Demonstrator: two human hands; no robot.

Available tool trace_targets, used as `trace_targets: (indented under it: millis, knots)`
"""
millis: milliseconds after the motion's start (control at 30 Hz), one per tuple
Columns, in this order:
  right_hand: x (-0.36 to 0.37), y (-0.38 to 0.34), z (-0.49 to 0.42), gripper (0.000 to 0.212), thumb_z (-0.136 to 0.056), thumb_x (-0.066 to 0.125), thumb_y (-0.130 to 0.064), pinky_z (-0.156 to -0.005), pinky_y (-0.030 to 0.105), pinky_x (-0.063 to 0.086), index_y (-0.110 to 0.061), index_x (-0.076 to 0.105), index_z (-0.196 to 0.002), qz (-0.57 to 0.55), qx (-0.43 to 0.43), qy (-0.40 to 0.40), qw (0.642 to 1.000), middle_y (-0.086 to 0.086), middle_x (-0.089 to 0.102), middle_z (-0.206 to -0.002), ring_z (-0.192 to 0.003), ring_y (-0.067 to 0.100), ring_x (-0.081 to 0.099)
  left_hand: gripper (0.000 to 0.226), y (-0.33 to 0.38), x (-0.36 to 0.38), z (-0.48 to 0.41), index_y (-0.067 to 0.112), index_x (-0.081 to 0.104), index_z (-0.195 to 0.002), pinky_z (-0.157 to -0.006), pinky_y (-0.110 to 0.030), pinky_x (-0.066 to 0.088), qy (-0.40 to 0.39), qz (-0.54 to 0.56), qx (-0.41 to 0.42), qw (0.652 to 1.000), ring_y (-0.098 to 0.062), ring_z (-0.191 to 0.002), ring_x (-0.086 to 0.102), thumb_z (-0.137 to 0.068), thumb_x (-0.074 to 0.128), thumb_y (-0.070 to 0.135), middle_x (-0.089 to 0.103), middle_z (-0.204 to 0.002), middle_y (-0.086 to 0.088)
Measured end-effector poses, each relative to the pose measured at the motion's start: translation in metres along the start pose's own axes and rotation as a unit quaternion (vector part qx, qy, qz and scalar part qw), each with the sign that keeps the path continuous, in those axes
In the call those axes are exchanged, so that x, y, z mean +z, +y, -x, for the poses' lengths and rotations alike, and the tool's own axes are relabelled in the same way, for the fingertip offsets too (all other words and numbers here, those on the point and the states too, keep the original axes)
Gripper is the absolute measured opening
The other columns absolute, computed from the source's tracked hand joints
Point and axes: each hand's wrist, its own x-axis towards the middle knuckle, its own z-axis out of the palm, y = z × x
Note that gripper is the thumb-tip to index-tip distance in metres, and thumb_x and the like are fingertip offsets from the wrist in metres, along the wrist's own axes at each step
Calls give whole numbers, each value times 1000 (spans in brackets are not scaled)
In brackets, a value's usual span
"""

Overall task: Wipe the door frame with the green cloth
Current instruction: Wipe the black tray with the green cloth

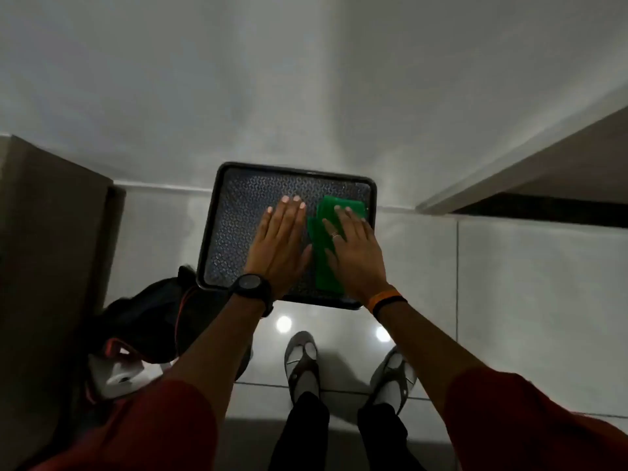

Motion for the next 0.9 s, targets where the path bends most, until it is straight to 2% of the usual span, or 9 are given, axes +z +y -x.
trace_targets:
  millis: [133,300,367,467,600,700,767,800,900]
  knots:
    - [40,7,-8,30,-90,79,-9,-100,57,59,-1,75,-119,49,-10,35,998,27,71,-129,-122,45,67,72,-5,41,-5,3,18,-161,-130,-52,10,-5,-7,0,1000,-34,-158,11,-104,42,39,18,-170,-17]
    - [50,16,-21,31,-78,87,-3,-83,46,63,-2,78,-108,60,-54,86,993,20,76,-107,-98,40,74,71,0,56,-9,1,20,-160,-130,-52,10,18,-14,4,1000,-35,-158,13,-103,43,37,20,-169,-19]
    - [40,18,-24,34,-77,86,-1,-85,48,62,2,76,-110,50,-49,79,994,23,75,-109,-100,43,72,71,4,45,-13,0,20,-160,-130,-52,11,27,-15,1,1000,-35,-158,13,-103,41,38,21,-169,-19]
    - [5,13,-15,38,-91,72,-3,-101,53,51,4,66,-129,-11,-20,64,998,26,65,-133,-124,47,59,71,16,12,-19,-1,24,-159,-129,-53,15,56,-19,11,998,-36,-157,18,-102,42,38,25,-167,-20]
    - [-84,2,6,32,-90,73,2,-94,51,55,4,70,-122,-81,-5,159,984,23,69,-127,-117,45,63,70,33,-65,-24,-3,36,-154,-125,-55,26,150,-25,31,988,-39,-146,40,-98,50,36,41,-158,-23]
    - [-180,-5,23,29,-98,58,1,-104,51,47,-1,72,-122,-189,-16,247,950,20,67,-127,-122,41,60,71,53,-153,-29,0,30,-157,-128,-51,19,212,1,48,976,-39,-147,37,-100,39,41,37,-161,-22]
    - [-249,-11,32,30,-99,55,-1,-107,46,42,-3,72,-123,-209,-27,298,931,19,66,-128,-124,36,57,71,69,-221,-31,2,27,-158,-129,-49,14,249,2,68,966,-38,-149,34,-100,39,42,35,-162,-20]
    - [-288,-13,36,29,-99,57,1,-108,41,41,-5,73,-122,-211,-30,327,921,16,66,-128,-124,32,56,71,78,-260,-33,2,28,-158,-128,-49,15,282,-5,81,956,-38,-149,34,-100,41,41,36,-162,-20]
    - [-406,-23,42,31,-96,64,1,-107,14,33,-15,74,-120,-196,-40,430,880,2,67,-127,-119,11,50,72,102,-372,-41,4,27,-158,-129,-50,15,374,-29,95,922,-36,-152,29,-100,45,42,34,-163,-19]
